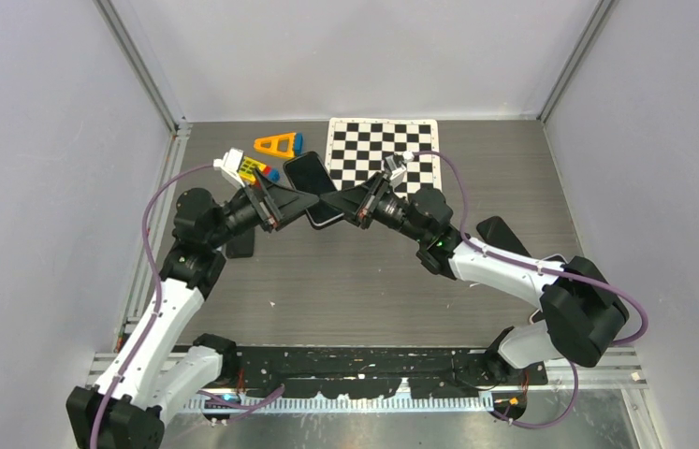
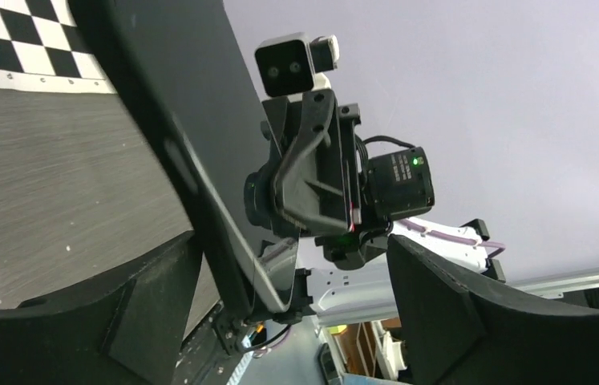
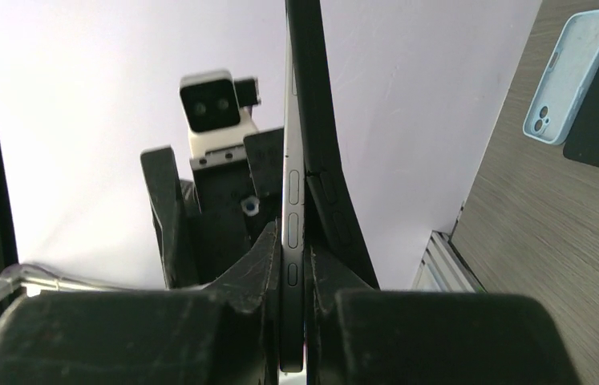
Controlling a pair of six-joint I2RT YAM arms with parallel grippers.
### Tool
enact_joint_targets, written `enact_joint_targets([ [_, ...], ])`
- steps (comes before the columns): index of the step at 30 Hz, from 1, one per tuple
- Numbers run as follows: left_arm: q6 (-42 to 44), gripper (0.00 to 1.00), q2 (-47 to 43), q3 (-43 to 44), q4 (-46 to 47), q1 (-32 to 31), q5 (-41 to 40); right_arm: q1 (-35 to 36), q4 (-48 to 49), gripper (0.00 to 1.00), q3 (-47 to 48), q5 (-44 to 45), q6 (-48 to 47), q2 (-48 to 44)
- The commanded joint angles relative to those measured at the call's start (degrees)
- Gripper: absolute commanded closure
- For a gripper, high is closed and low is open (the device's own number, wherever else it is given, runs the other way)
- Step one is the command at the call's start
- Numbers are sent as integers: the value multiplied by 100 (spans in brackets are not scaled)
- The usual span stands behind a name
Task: Take the phone out of the phone case
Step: Remove the phone case from the phone.
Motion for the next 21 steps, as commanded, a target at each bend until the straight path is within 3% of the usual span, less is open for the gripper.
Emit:
enact_joint_targets([
  [1,773,11,-331,-47,-579,-3,-34,-50,513,99,86,554,563,-265],
  [6,952,11,-448,-335,-538,6,-87,-60,381,99,49,696,1014,-299],
  [16,920,39,-282,-521,56,2,70,-60,620,99,52,539,1815,-62],
  [21,796,38,-219,-497,171,6,53,-64,684,99,90,458,1904,19],
])
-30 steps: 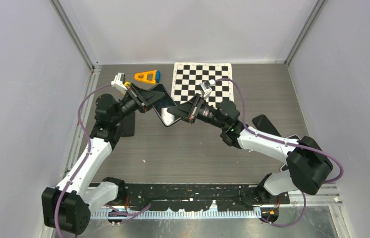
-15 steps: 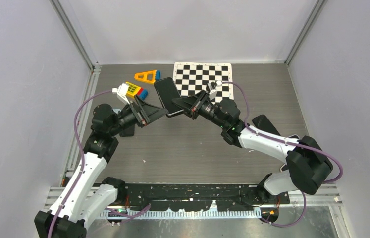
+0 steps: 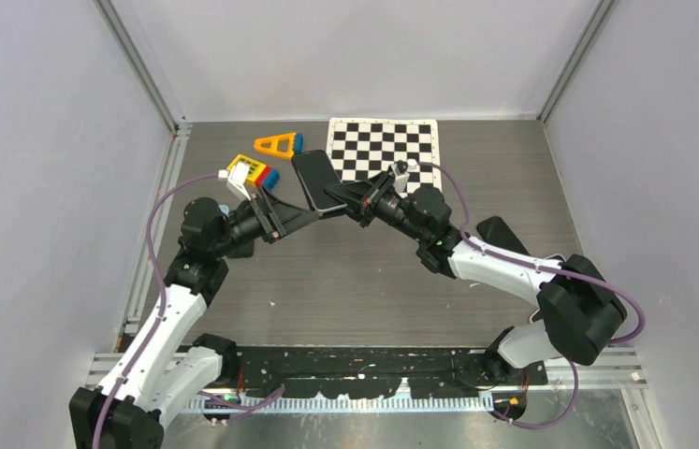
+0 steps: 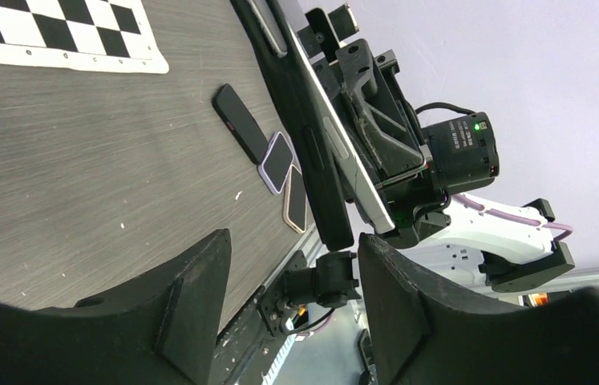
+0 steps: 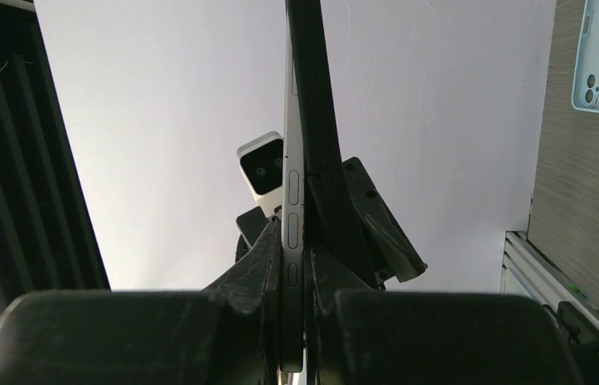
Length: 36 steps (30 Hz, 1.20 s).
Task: Take the phone out of the phone case
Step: Remove the phone case from the phone.
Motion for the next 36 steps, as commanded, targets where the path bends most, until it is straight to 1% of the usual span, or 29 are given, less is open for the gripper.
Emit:
enact_joint_targets([
  [1,-65,38,59,52,480,4,80,-9,808,99,104,-59,290,-21],
  [3,-126,36,95,67,545,3,77,-7,815,99,97,-66,303,17],
  [5,-146,36,132,93,515,-4,41,-7,876,99,92,-79,349,74],
  [8,-121,41,212,124,474,4,34,-7,1022,99,106,-135,428,132],
  [12,-23,53,259,207,320,0,-52,-7,1100,99,124,-194,466,190],
  [15,11,60,278,232,279,4,-153,-7,1128,99,130,-222,468,228],
  [20,38,61,358,293,-14,-5,-479,1,1212,99,118,-251,452,305],
  [22,127,68,391,319,-200,2,-614,-1,1268,99,95,-245,448,314],
  [26,501,95,446,411,-658,1,-892,1,1287,99,32,-235,389,295],
  [27,657,100,437,446,-871,2,-1058,-7,1270,99,-1,-234,356,287],
  [30,1207,100,402,528,-1480,4,-1560,-28,1126,99,-64,-226,197,233],
  [33,1557,100,424,614,-2113,4,-2277,-58,914,99,-147,-268,-21,139],
  [35,1783,100,467,605,-2339,4,-2482,-60,496,99,-111,-378,-288,9],
  [36,1870,100,494,563,-2378,4,-2559,-60,42,99,-79,-455,-549,-49],
])
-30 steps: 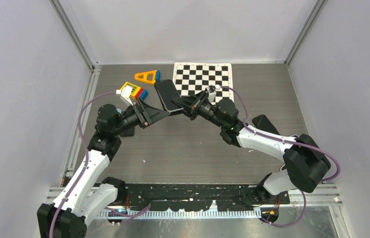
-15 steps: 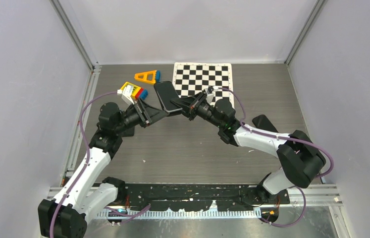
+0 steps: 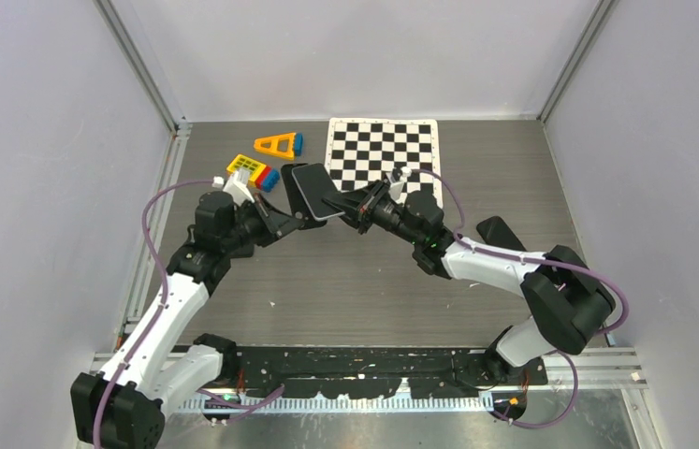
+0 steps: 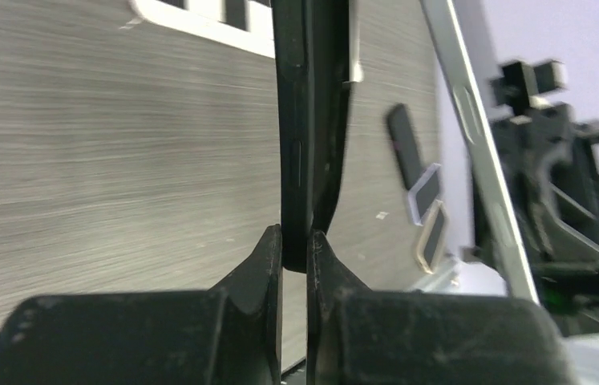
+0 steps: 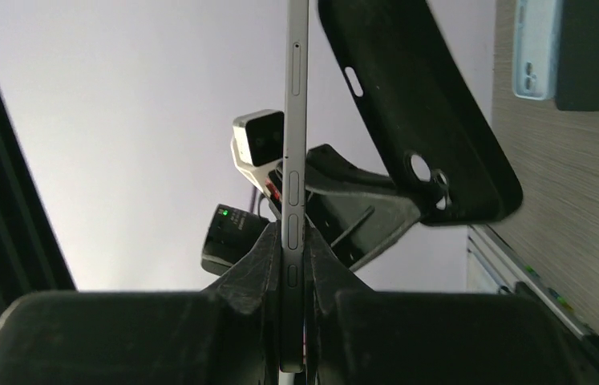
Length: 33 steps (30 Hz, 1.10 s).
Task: Take the phone out of the phone case
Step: Remove the phone case from the phone, then place the phone case at the center of the board.
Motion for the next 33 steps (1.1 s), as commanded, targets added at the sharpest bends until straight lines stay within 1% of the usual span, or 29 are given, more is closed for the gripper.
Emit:
enact_joint_targets([
  [1,806,100,86,162,-648,41,-997,-16,-517,99,184,-310,-767,-609],
  [5,835,100,351,-132,-604,41,-1084,-16,-1877,99,302,-70,-1619,-1098],
  [6,855,100,437,-185,-597,37,-1044,-13,-2413,99,390,95,-1933,-1164],
  [9,1000,100,805,-186,-741,37,-975,-18,-3210,99,482,530,-2529,-1352],
  [11,1184,100,1154,-42,-940,41,-974,-13,-3398,99,498,710,-2735,-1340],
  [14,1481,100,1664,328,-1268,55,-943,-12,-3293,99,436,775,-2798,-1147],
  [18,1847,100,2245,796,-1550,83,-831,-12,-2913,99,359,766,-2736,-834],
  [20,1899,99,2541,981,-1659,150,-811,-13,-2804,99,347,802,-2748,-672],
  [21,1893,96,2704,1104,-1761,198,-824,-12,-2652,99,328,876,-2766,-617],
  [24,1842,91,3188,1443,-1970,300,-910,-12,-2207,99,201,1104,-2704,-232],
  [27,1816,86,3596,1604,-2155,350,-965,-10,-1886,99,254,1184,-2758,139],
  [29,1815,84,3724,1627,-2275,356,-1164,-11,-1715,99,320,1213,-2801,407],
  [30,1825,81,3720,1614,-2321,356,-1296,-12,-1682,99,349,1233,-2834,568],
  [31,1837,77,3695,1623,-2375,351,-1421,-12,-1639,99,406,1253,-2852,727],
  [33,1838,63,3628,1690,-2564,349,-1622,-12,-1552,99,489,1275,-2895,962],
])
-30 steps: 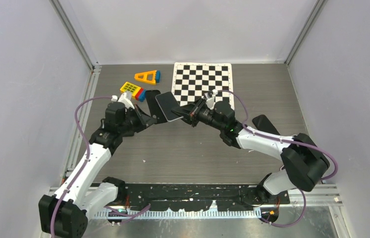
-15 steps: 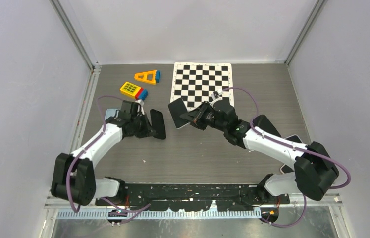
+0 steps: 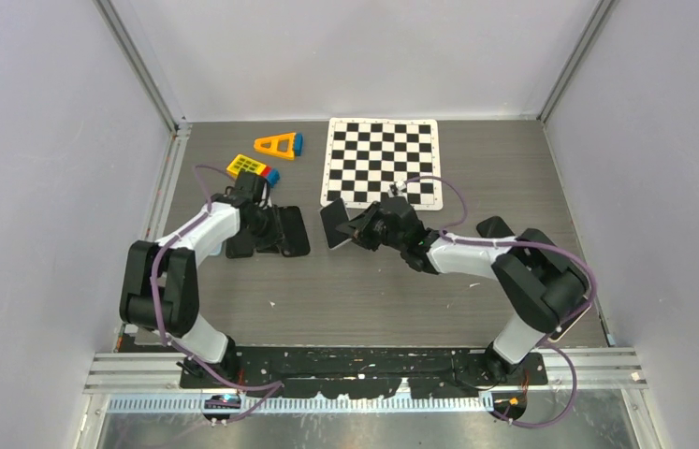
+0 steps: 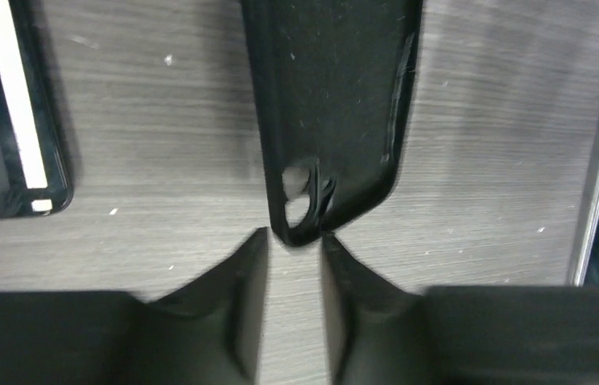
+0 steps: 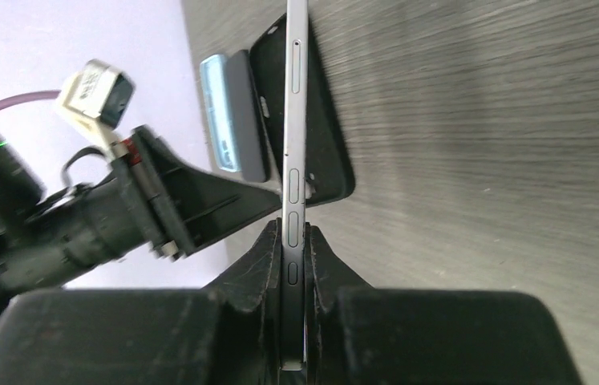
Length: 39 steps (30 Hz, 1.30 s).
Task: Take the phone out of the phone case
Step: Place the phone case at the center of the board, then place the phone at the center of the board.
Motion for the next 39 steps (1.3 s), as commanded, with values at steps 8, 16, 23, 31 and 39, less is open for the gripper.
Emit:
enact_joint_targets([
  [8,123,30,-1132,444,-806,-2,-853,65,1234,99,760,42,-474,1224],
  [16,466,28,-2251,776,-1045,0,-492,77,1427,99,1235,-263,-733,2168],
  [23,792,27,-2683,643,-1057,-7,-382,139,1293,99,1436,-350,-599,2783],
  [31,935,26,-2781,516,-995,3,-363,420,265,91,1665,133,-1171,2694],
  [39,984,26,-2812,439,-969,6,-361,411,-1134,91,2216,742,-1859,2425],
])
